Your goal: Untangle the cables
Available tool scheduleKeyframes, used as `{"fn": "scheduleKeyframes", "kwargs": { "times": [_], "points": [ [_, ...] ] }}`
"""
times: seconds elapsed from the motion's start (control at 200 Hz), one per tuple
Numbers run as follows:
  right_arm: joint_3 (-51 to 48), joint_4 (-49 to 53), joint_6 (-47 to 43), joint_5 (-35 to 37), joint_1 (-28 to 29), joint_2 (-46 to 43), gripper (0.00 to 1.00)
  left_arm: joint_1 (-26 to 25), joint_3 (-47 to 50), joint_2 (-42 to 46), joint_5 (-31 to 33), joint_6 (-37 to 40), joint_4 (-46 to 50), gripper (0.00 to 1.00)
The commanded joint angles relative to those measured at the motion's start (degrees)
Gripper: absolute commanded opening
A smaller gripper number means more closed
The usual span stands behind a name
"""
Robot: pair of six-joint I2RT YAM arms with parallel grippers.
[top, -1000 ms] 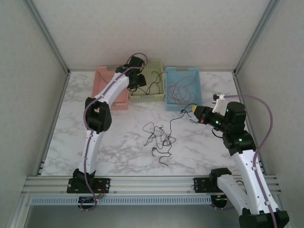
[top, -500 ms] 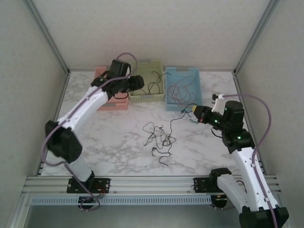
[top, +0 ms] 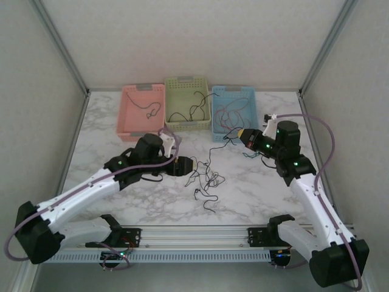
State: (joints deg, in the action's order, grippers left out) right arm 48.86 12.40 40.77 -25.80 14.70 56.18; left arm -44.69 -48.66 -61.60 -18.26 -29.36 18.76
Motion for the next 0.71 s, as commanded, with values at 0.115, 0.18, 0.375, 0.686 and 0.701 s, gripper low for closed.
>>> {"fn": "scheduleKeyframes", "kwargs": {
  "times": [0.115,0.18,0.375,0.686,0.701],
  "points": [
    [10.80,-5.23,3.74,5.83,3.23,12.28,0.00,-0.14,10.17,12.92,6.41,-5.48,4.49,0.73],
    [13.13,-6.03,4.33,7.37,4.65,15.09,0.00,-0.16,12.20,16.48,6.16,-7.02,4.85,0.74],
    [19.70,-8.02,5.88,13.67,8.30,23.54,0.00,-0.14,14.42,23.11,7.79,-8.31,9.35,0.75],
    [40.61,-11.26,4.71,20.58,8.51,45.43,0.00,-0.14,14.57,28.69,10.08,-9.02,14.79,0.75],
    [42.00,-11.26,4.58,20.83,8.57,46.60,0.00,-0.14,14.64,28.85,10.15,-9.04,14.88,0.75]
  ]
}}
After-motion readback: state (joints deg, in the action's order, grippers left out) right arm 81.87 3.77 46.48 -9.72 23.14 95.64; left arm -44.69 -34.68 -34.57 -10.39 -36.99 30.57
